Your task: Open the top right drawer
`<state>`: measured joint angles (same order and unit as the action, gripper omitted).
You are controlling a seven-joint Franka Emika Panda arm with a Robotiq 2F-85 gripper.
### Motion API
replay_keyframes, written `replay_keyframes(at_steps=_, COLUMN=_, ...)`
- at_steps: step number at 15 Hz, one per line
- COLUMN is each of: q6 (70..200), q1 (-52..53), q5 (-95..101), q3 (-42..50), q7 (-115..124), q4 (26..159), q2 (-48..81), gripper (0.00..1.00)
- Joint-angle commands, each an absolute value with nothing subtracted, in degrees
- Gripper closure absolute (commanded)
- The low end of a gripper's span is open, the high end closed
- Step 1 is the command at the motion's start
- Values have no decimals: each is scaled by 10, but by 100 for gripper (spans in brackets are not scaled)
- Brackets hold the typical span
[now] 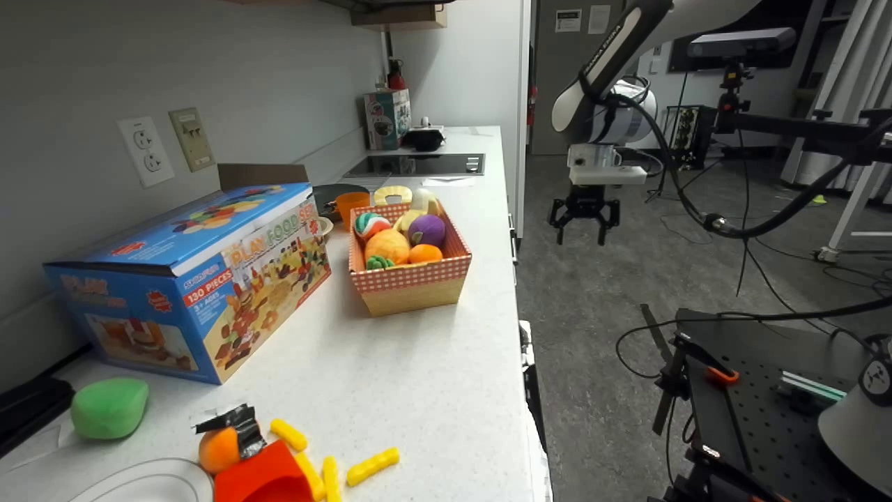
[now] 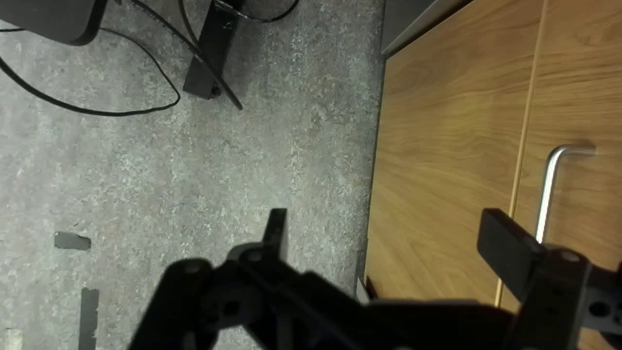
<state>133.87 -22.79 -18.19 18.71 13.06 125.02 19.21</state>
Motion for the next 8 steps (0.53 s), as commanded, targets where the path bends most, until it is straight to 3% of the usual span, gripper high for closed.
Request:
replay_keyframes(at_steps=1, q6=1343, q1=-244, q5=-249, q3=162, q7=78, q4=1244, q2=208, gripper=0)
replay_keyframes(at_steps=8, q6=1342, q1=-231, q5=-290, q3=147, q7=74, q4=1248, q2=211, gripper=0)
